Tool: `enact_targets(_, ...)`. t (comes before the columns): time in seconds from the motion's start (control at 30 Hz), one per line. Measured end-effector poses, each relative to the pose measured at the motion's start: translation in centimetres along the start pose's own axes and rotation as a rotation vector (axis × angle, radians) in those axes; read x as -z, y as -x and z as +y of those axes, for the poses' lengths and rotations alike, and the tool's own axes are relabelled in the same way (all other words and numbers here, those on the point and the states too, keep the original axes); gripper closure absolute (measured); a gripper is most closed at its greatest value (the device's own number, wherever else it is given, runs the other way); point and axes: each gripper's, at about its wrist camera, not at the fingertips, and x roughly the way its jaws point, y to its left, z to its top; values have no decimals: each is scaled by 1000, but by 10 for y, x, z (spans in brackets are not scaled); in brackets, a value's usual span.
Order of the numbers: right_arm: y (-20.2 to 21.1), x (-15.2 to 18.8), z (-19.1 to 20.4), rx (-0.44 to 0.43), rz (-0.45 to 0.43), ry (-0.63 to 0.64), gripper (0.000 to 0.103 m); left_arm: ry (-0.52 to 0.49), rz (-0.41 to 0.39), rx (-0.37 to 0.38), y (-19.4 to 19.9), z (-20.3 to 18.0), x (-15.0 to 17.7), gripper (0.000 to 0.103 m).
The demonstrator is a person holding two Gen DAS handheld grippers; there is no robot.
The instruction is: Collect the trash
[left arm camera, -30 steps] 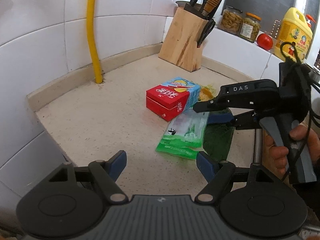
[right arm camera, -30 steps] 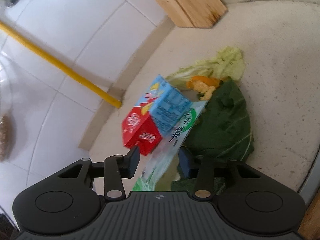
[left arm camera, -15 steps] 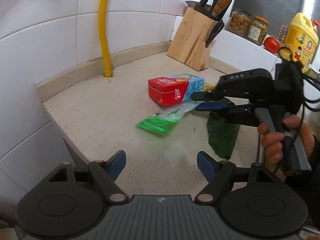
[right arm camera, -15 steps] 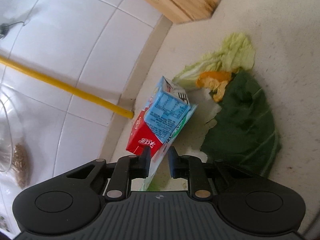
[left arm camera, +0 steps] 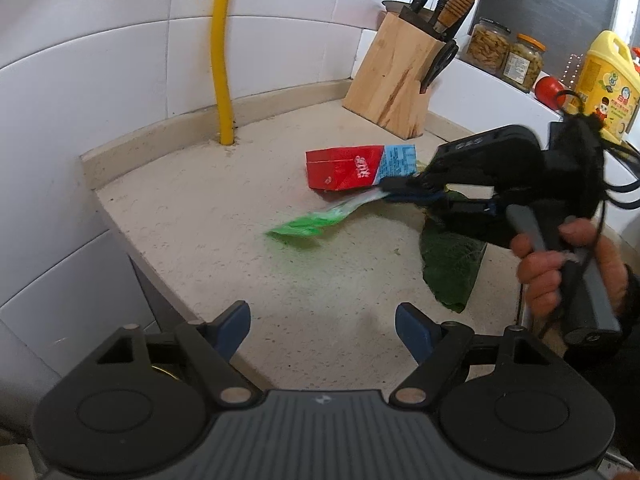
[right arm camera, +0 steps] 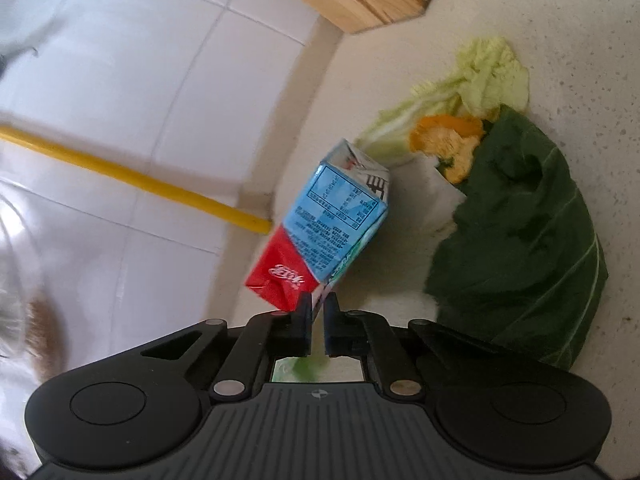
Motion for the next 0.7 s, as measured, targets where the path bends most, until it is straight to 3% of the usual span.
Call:
enact_targets(0.3,63,12,-1,10,-4,36,98,10,-6,15,2,4,0,26)
enact_targets(0.53,103,15,-17,118,-42,50,98,-55,-17,69,-1,-15,-8,26)
enact_targets(0.63,100,12,-29,132,-49,22,91,-92,-11,90,-5,-25,-10,25)
enact_targets(0.67,96,10,-33,137,-57,6,83,-104,-8,93,-7,-29,-11,25)
enact_targets(0.7,91,10,-35,135,-63,-11,66,-112,-7,96,-7,-32,-12,25)
